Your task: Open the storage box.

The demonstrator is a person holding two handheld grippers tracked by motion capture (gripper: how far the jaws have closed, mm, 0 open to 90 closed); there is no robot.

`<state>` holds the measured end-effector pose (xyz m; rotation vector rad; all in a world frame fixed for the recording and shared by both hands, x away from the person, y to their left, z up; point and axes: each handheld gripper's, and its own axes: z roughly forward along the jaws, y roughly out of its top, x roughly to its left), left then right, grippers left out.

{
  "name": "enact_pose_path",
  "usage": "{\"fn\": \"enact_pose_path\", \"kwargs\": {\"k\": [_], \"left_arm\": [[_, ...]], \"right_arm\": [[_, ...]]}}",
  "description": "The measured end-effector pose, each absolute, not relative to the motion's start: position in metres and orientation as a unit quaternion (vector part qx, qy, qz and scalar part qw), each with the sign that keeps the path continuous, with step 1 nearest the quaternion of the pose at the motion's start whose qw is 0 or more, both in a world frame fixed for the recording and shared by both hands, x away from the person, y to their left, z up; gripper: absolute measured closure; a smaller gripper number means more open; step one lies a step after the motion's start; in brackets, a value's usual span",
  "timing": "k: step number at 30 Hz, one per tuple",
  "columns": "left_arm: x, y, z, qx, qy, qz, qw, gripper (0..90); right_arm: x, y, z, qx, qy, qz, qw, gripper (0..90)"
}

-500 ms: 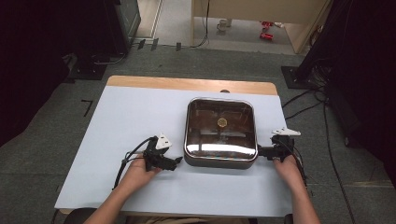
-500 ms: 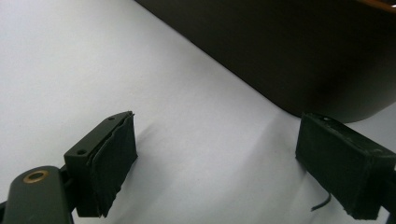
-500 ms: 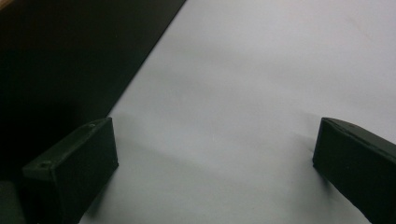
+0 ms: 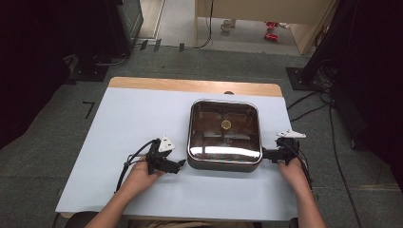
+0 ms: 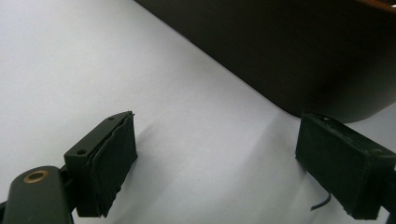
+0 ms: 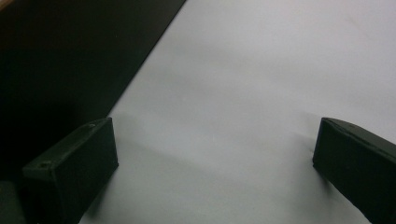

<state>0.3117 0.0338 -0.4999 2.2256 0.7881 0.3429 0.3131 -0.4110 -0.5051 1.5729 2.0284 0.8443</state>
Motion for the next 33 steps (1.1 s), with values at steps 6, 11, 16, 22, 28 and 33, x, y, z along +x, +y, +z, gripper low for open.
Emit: {"fn": "enact_pose_path", "kwargs": {"k": [6, 11, 16, 22, 28, 33], "left_arm": [[0.3117, 0.0338, -0.4999, 0.867, 0.307, 0.133, 0.369, 12.0], [0.3116, 0.0337, -0.4999, 0.867, 0.307, 0.134, 0.369, 12.0], [0.3116, 0.0337, -0.4999, 0.867, 0.307, 0.134, 0.369, 12.0], [0.3117, 0.0334, -0.4999, 0.867, 0.307, 0.135, 0.369, 11.9], [0.312, 0.0326, -0.4995, 0.868, 0.309, 0.135, 0.366, 11.2], [0.3151, 0.0298, -0.4944, 0.877, 0.311, 0.124, 0.345, 12.6]], "right_arm": [[0.3131, -0.4109, -0.5051, 0.568, 0.733, 0.305, 0.218, 0.0], [0.3131, -0.4109, -0.5051, 0.568, 0.733, 0.305, 0.218, 0.0], [0.3131, -0.4109, -0.5051, 0.568, 0.733, 0.305, 0.218, 0.0], [0.3132, -0.4109, -0.5051, 0.568, 0.733, 0.305, 0.218, 0.0], [0.3132, -0.4109, -0.5051, 0.568, 0.733, 0.305, 0.218, 0.0], [0.3132, -0.4109, -0.5051, 0.568, 0.733, 0.305, 0.218, 0.0]]}}
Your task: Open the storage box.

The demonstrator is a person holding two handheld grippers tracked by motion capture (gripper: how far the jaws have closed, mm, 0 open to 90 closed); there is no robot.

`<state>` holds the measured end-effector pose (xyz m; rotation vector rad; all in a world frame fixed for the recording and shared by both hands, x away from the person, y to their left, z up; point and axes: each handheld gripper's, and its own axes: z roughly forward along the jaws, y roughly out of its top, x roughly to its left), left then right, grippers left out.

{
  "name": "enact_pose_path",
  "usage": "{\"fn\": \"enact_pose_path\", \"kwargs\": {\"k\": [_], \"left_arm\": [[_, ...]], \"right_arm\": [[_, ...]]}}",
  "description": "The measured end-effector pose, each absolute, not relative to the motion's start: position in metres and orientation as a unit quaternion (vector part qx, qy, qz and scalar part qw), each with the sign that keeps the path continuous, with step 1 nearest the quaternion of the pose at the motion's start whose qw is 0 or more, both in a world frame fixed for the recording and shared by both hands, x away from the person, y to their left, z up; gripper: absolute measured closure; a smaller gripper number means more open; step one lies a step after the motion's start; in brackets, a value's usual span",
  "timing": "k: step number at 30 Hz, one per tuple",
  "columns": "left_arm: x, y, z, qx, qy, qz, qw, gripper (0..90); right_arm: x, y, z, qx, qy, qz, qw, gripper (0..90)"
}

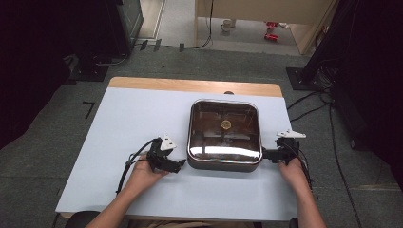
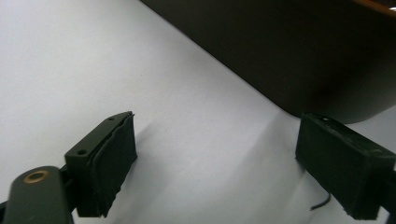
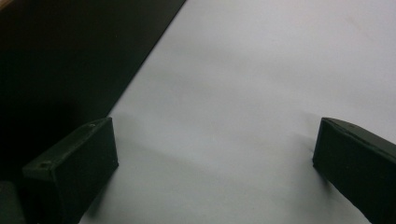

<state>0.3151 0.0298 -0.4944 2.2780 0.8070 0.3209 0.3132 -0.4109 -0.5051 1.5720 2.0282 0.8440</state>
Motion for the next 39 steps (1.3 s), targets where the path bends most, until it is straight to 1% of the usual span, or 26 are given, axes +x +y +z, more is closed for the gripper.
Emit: {"fn": "enact_pose_path", "kwargs": {"k": [4, 5, 7, 8, 9, 10, 11, 12, 13, 17, 20, 23, 30, 39], "left_arm": [[0.32, 0.031, -0.488, 0.891, 0.303, 0.109, 0.321, 16.7], [0.321, 0.032, -0.486, 0.894, 0.302, 0.105, 0.315, 18.9], [0.322, 0.034, -0.484, 0.895, 0.302, 0.102, 0.312, 26.7], [0.326, 0.037, -0.481, 0.898, 0.304, 0.086, 0.307, 28.3], [0.326, 0.037, -0.481, 0.898, 0.304, 0.086, 0.307, 28.9], [0.331, 0.041, -0.478, 0.896, 0.315, 0.054, 0.31, 30.3], [0.331, 0.041, -0.478, 0.896, 0.315, 0.054, 0.31, 30.9], [0.335, 0.044, -0.474, 0.893, 0.323, 0.035, 0.312, 31.0], [0.337, 0.045, -0.471, 0.89, 0.328, 0.029, 0.317, 31.2], [0.339, 0.047, -0.461, 0.887, 0.324, 0.039, 0.327, 32.4], [0.34, 0.045, -0.447, 0.888, 0.308, 0.052, 0.337, 32.6], [0.341, 0.043, -0.44, 0.885, 0.302, 0.046, 0.35, 33.1], [0.346, 0.025, -0.414, 0.884, 0.274, 0.061, 0.375, 33.1], [0.357, 0.001, -0.4, 0.885, 0.249, 0.067, 0.388, 33.1]], "right_arm": [[0.313, -0.411, -0.505, 0.568, 0.732, 0.305, 0.218, 0.0], [0.313, -0.411, -0.505, 0.568, 0.732, 0.305, 0.218, 0.0], [0.313, -0.411, -0.505, 0.568, 0.732, 0.305, 0.219, 0.0], [0.313, -0.411, -0.505, 0.568, 0.732, 0.305, 0.219, 0.0], [0.313, -0.411, -0.505, 0.568, 0.732, 0.305, 0.219, 0.0], [0.313, -0.411, -0.505, 0.568, 0.733, 0.305, 0.219, 0.0], [0.313, -0.411, -0.505, 0.568, 0.733, 0.305, 0.219, 0.0], [0.313, -0.411, -0.505, 0.568, 0.733, 0.305, 0.219, 0.0], [0.313, -0.411, -0.505, 0.568, 0.733, 0.305, 0.219, 0.0], [0.313, -0.411, -0.505, 0.568, 0.732, 0.305, 0.219, 0.0], [0.313, -0.411, -0.505, 0.568, 0.732, 0.305, 0.22, 0.0], [0.313, -0.411, -0.505, 0.568, 0.732, 0.305, 0.219, 0.0], [0.313, -0.411, -0.505, 0.567, 0.733, 0.305, 0.22, 0.0], [0.313, -0.411, -0.505, 0.567, 0.732, 0.305, 0.22, 0.0]]}}
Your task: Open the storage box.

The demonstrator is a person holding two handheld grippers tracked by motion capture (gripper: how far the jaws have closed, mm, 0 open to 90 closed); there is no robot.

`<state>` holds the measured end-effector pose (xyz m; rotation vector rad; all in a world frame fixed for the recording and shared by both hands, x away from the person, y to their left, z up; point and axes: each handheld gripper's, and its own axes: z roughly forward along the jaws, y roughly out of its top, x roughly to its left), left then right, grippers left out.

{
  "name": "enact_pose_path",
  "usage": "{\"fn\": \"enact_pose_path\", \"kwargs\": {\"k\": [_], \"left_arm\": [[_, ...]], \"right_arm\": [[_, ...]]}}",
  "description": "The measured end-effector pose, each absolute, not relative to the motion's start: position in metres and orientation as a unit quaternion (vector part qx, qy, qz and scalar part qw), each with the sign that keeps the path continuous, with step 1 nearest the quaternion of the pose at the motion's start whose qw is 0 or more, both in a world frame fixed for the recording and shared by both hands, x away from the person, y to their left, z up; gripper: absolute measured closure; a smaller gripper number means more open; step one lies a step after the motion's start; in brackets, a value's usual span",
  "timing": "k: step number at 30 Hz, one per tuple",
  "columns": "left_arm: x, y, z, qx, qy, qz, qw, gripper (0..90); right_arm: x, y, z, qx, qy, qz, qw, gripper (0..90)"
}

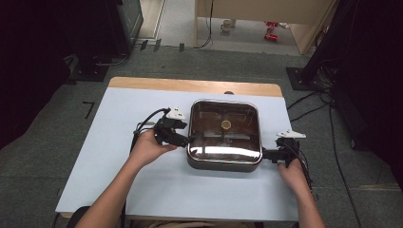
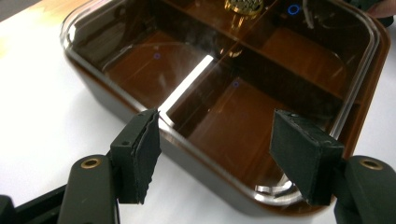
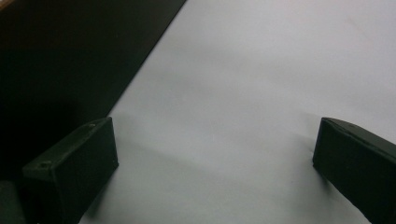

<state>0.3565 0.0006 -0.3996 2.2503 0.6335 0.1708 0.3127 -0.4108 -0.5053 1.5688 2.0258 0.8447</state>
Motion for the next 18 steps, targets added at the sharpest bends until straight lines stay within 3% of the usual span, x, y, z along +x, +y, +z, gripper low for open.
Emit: {"fn": "enact_pose_path", "kwargs": {"k": [18], "left_arm": [[0.376, -0.056, -0.401, 0.886, 0.218, 0.052, 0.405, 33.8]], "right_arm": [[0.313, -0.411, -0.505, 0.568, 0.732, 0.305, 0.22, 0.0]]}}
